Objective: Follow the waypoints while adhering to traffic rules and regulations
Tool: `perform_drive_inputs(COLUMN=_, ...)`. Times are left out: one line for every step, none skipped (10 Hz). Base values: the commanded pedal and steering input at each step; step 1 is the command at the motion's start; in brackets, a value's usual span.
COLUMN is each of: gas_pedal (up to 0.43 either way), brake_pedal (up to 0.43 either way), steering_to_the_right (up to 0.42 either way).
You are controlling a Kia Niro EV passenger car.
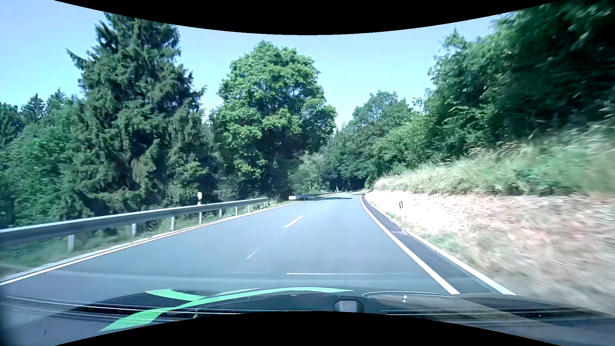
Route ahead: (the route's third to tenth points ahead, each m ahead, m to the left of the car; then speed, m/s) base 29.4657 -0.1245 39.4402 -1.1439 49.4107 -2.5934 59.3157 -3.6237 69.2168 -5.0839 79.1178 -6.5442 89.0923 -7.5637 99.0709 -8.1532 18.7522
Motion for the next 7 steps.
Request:
perform_drive_inputs(gas_pedal=0.197, brake_pedal=0.0, steering_to_the_right=0.026)
perform_drive_inputs(gas_pedal=0.197, brake_pedal=0.0, steering_to_the_right=0.026)
perform_drive_inputs(gas_pedal=0.197, brake_pedal=0.0, steering_to_the_right=0.026)
perform_drive_inputs(gas_pedal=0.197, brake_pedal=0.0, steering_to_the_right=0.026)
perform_drive_inputs(gas_pedal=0.189, brake_pedal=0.0, steering_to_the_right=0.024)
perform_drive_inputs(gas_pedal=0.157, brake_pedal=0.0, steering_to_the_right=0.022)
perform_drive_inputs(gas_pedal=0.157, brake_pedal=0.0, steering_to_the_right=0.021)
